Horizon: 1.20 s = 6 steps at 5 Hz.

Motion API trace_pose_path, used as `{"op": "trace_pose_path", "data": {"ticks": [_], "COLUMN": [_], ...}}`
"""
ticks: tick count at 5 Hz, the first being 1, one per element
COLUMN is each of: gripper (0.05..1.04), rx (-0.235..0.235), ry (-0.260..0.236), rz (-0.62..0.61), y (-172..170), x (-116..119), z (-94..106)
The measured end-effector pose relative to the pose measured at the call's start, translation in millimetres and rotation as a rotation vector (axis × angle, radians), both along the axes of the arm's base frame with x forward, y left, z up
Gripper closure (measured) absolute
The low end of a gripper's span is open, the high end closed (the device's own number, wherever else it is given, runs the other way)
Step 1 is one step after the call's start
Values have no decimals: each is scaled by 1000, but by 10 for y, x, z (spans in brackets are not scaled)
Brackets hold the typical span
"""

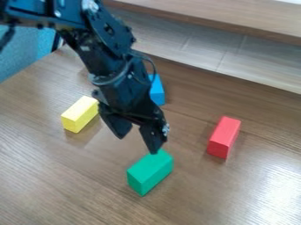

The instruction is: Take the green rectangular block and put it on the table

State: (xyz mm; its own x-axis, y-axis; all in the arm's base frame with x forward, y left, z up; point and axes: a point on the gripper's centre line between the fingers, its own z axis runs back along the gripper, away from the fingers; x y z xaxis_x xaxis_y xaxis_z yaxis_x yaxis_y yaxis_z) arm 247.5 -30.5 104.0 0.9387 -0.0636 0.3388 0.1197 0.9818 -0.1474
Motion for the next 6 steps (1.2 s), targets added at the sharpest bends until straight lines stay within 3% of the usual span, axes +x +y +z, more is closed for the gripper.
{"op": "trace_pose_path", "data": {"ticks": [1, 2, 4, 6], "gripper": [83, 83, 83, 83], "rx": [1, 7, 20, 22], "ry": [-35, -43, -37, -34], "rz": [51, 108, 226, 268], "y": [170, 389, 906, 1143], "x": [11, 47, 116, 163], "z": [172, 224, 239, 241]}}
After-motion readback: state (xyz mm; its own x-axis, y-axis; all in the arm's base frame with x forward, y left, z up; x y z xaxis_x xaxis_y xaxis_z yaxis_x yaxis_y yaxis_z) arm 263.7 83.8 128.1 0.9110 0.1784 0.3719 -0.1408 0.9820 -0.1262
